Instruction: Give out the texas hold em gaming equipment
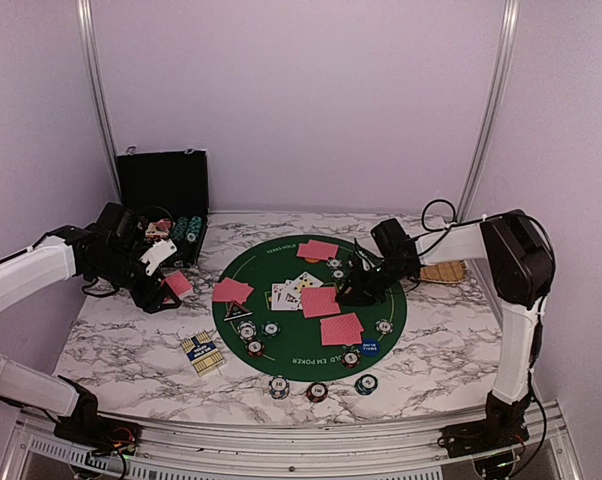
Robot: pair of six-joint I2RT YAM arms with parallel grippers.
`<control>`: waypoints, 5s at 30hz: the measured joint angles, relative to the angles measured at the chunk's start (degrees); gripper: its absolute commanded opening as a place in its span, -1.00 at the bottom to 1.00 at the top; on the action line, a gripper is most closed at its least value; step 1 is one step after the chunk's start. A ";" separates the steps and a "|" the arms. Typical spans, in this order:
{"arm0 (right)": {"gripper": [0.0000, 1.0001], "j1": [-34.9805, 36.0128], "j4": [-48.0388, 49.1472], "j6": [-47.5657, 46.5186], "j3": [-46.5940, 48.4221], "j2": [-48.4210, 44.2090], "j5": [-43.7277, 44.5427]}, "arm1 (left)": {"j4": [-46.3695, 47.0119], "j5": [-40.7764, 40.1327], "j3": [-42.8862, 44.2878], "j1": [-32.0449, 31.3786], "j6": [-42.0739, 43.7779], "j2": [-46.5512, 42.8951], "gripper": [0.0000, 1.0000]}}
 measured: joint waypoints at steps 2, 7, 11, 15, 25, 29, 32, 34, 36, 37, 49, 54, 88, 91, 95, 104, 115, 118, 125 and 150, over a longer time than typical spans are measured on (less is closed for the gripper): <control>-0.37 -0.02 -0.68 -0.31 0.09 0.00 0.42 | 1.09 -0.17 -1.05 0.31 -0.02 0.00 -1.00; -0.11 -0.02 -1.49 -0.96 0.44 0.00 1.57 | 3.08 -0.70 -3.96 0.92 -0.22 0.00 -1.00; 0.94 0.00 -1.90 -1.09 0.66 -0.66 1.86 | 4.79 -1.25 -5.22 1.18 -0.52 0.02 -1.00; 0.98 0.02 -2.16 -1.36 0.83 -3.06 3.34 | 7.26 -2.12 -7.04 1.66 -0.70 0.04 -1.00; 0.98 0.61 -3.37 -1.18 1.07 -7.80 7.61 | 14.93 -6.75 -11.43 2.49 -3.41 1.51 -1.00; 0.98 1.60 -3.45 -1.03 1.07 -9.55 8.74 | 18.80 -7.85 -11.56 2.49 -5.05 4.04 -1.00; 0.98 2.38 -3.45 -0.74 1.07 -10.80 9.25 | 20.50 -9.62 -11.52 2.49 -5.79 8.02 -1.00; 0.98 2.69 -3.41 -0.48 1.07 -11.72 9.42 | 20.76 -10.49 -11.52 2.49 -5.90 10.86 -1.00; 0.98 2.82 -3.39 -0.07 1.07 -12.57 9.51 | 20.79 -10.93 -11.52 2.49 -5.90 12.55 -1.00; 0.98 2.89 -3.37 0.22 1.07 -13.11 9.57 | 20.87 -11.10 -11.52 2.49 -5.92 13.20 -1.00; 0.98 3.26 -3.17 1.84 1.07 -14.21 9.99 | 21.62 -10.99 -11.52 2.49 -5.57 16.41 -0.73; 0.98 3.28 -3.13 1.95 1.07 -14.21 9.99 | 22.01 -10.84 -11.52 2.49 -5.25 16.63 -0.58; 0.98 3.26 -3.21 1.88 2.14 -15.41 11.28 | 20.85 -11.80 -12.35 2.49 -5.03 12.24 0.98; 0.98 3.19 -3.13 1.36 1.66 -16.81 13.55 | 20.44 -12.44 -10.80 2.56 -6.71 9.55 0.98; 0.98 2.47 -1.75 0.15 -1.07 -21.53 18.08 | 21.38 -13.38 -8.50 2.95 -9.07 5.77 0.98; 0.98 0.13 1.99 -2.71 -10.71 -32.70 40.96 | 30.91 -16.06 -9.84 5.77 -11.78 2.86 0.98; 0.98 -1.03 25.03 -14.23 -41.11 -49.86 75.84 | 45.13 -13.70 -14.99 16.31 -18.69 3.93 0.98; 0.98 -2.82 30.34 -16.00 -46.36 -52.13 80.39 | 50.10 -10.99 -16.41 17.59 -21.29 6.34 0.98; 0.98 -6.47 44.17 -19.06 -55.69 -56.35 85.29 | 60.94 -9.07 -23.37 17.59 -24.70 11.50 0.98; 0.98 -14.75 95.73 -31.74 -67.17 -36.54 70.55 | 101.53 -19.08 -40.17 17.59 -31.32 14.62 0.98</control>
